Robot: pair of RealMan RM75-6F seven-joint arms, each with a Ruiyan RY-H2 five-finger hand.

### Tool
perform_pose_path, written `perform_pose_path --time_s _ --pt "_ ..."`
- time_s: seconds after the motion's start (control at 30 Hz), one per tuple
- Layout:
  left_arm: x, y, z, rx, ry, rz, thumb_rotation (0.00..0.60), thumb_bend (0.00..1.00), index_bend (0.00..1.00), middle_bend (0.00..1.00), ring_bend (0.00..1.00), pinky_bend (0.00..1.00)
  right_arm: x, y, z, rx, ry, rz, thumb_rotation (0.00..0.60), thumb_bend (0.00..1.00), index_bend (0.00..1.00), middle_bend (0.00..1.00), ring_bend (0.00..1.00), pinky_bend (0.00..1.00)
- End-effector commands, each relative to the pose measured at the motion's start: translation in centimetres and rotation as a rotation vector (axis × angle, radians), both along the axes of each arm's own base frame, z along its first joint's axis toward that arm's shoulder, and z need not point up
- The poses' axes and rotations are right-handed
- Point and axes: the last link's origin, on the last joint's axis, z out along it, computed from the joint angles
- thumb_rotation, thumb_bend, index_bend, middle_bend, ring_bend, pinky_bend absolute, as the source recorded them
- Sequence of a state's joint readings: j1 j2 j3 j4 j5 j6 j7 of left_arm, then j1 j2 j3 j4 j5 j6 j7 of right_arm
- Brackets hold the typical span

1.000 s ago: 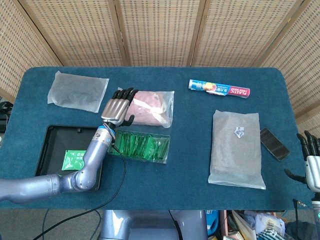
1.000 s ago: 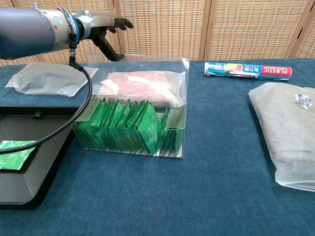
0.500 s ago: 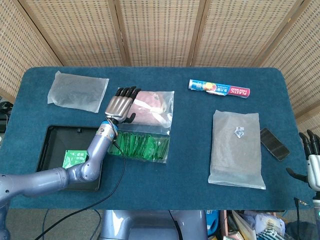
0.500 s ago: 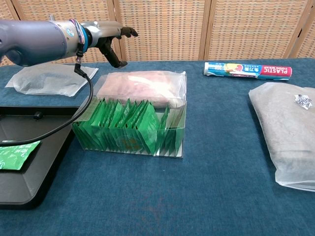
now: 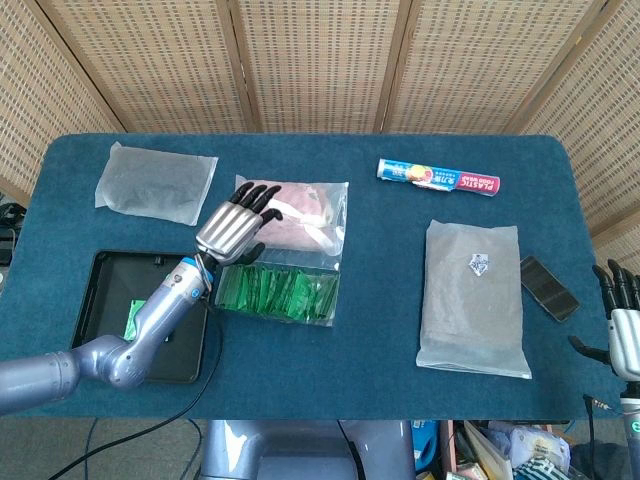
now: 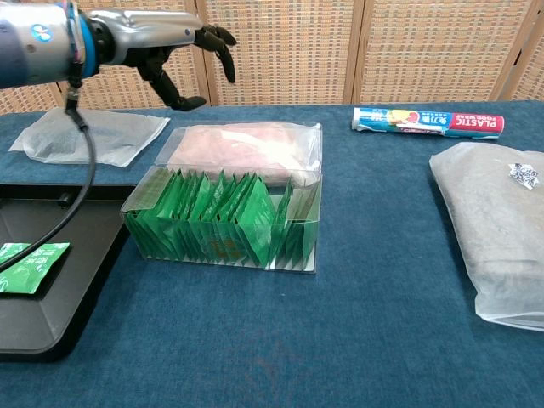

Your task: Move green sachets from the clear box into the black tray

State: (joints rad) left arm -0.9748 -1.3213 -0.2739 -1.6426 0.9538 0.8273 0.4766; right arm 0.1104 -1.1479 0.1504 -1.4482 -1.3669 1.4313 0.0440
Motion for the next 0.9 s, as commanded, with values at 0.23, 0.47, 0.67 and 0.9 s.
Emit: perform_pose_path --time_s 0.23,0.47,0.67,0.9 --pt "-0.5 -3.5 -1.1 -0.061 0.102 -0.181 0.6 0.44 0.41 0.0 0.0 0.0 0.1 0.0 0.1 -0.003 0.001 0.0 0.6 0.0 0.0 0.0 0.0 0.0" --pt "0.8 -3.9 -3.8 -0.084 0.107 -0.221 0.6 0.44 0.41 0.0 0.0 0.0 -0.1 -0.1 0.1 0.002 0.0 -0.01 0.6 0.0 0.0 0.0 0.0 0.0" --pt "2.3 -4.3 -6.4 -0.099 0.125 -0.255 0.6 0.44 0.41 0.0 0.0 0.0 -0.3 -0.2 0.2 -0.001 -0.003 -0.017 0.6 0.0 0.0 0.0 0.0 0.0" --pt "3.1 -5.0 -8.3 -0.106 0.154 -0.278 0.6 0.44 0.41 0.0 0.0 0.0 -0.5 -0.2 0.4 -0.01 -0.009 -0.024 0.6 0.0 0.0 0.0 0.0 0.0"
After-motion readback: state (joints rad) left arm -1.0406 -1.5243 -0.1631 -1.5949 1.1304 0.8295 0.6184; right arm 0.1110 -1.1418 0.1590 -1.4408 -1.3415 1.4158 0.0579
